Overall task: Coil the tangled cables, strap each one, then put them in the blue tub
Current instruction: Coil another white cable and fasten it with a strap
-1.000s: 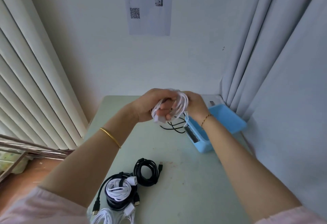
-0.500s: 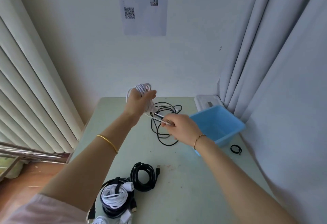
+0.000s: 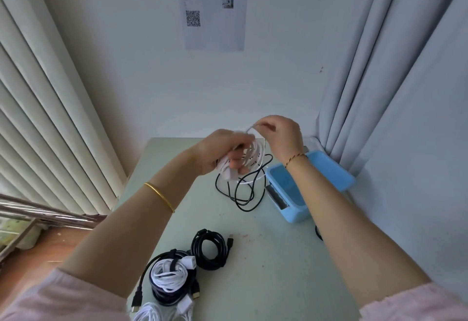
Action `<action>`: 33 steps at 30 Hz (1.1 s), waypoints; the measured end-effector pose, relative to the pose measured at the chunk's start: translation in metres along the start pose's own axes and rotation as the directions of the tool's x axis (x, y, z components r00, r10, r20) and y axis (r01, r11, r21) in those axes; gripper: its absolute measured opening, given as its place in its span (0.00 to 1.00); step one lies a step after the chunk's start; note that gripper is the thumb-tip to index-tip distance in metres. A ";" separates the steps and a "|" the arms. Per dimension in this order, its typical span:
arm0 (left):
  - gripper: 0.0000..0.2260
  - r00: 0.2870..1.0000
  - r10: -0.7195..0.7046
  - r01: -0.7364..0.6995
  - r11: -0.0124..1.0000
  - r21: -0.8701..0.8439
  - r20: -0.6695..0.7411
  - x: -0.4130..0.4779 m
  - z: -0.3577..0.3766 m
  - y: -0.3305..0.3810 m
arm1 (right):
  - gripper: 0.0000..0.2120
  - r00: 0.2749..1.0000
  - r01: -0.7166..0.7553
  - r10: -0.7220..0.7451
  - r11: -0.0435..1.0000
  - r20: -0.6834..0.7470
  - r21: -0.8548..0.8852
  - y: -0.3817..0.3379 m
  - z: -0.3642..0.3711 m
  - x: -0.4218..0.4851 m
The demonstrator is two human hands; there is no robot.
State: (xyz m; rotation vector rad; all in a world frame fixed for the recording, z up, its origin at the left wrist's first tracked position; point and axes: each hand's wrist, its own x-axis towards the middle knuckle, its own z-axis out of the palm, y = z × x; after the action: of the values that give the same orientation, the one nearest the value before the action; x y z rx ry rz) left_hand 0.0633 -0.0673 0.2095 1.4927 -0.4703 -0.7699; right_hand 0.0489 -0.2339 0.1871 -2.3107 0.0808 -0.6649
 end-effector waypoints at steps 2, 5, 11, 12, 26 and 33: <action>0.12 0.996 0.024 0.002 0.959 -0.283 0.086 0.003 -0.002 0.008 | 0.18 0.993 -0.094 0.092 0.995 0.070 0.025 0.011 0.011 -0.006; 0.13 0.988 0.124 -0.058 0.849 -0.525 0.091 0.008 -0.008 0.015 | 0.19 0.935 -0.218 0.213 0.976 0.284 -0.016 0.032 0.027 -0.029; 0.15 0.960 0.228 -0.274 0.632 -0.725 -0.164 0.014 -0.021 0.020 | 0.10 0.765 -0.538 0.463 0.841 0.449 0.049 0.075 0.044 -0.065; 0.16 0.950 0.215 -0.312 0.639 -0.703 -0.226 0.016 -0.023 0.019 | 0.09 0.754 -0.602 0.497 0.785 0.429 0.149 0.075 0.044 -0.064; 0.12 0.822 0.028 -0.438 0.669 -0.600 -0.569 0.030 -0.037 0.016 | 0.09 0.961 -0.259 0.238 0.608 0.139 0.751 -0.014 0.005 0.038; 0.08 0.845 0.014 -0.361 0.751 -0.553 -0.534 0.030 -0.032 0.016 | 0.09 0.986 -0.164 0.083 0.462 0.142 0.871 -0.063 -0.017 0.087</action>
State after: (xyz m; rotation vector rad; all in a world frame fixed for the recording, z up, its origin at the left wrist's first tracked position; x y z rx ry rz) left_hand 0.1090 -0.0670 0.2180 0.9106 0.0537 -0.2858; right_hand 0.1079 -0.2193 0.2777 -1.2689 -0.1186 -0.3769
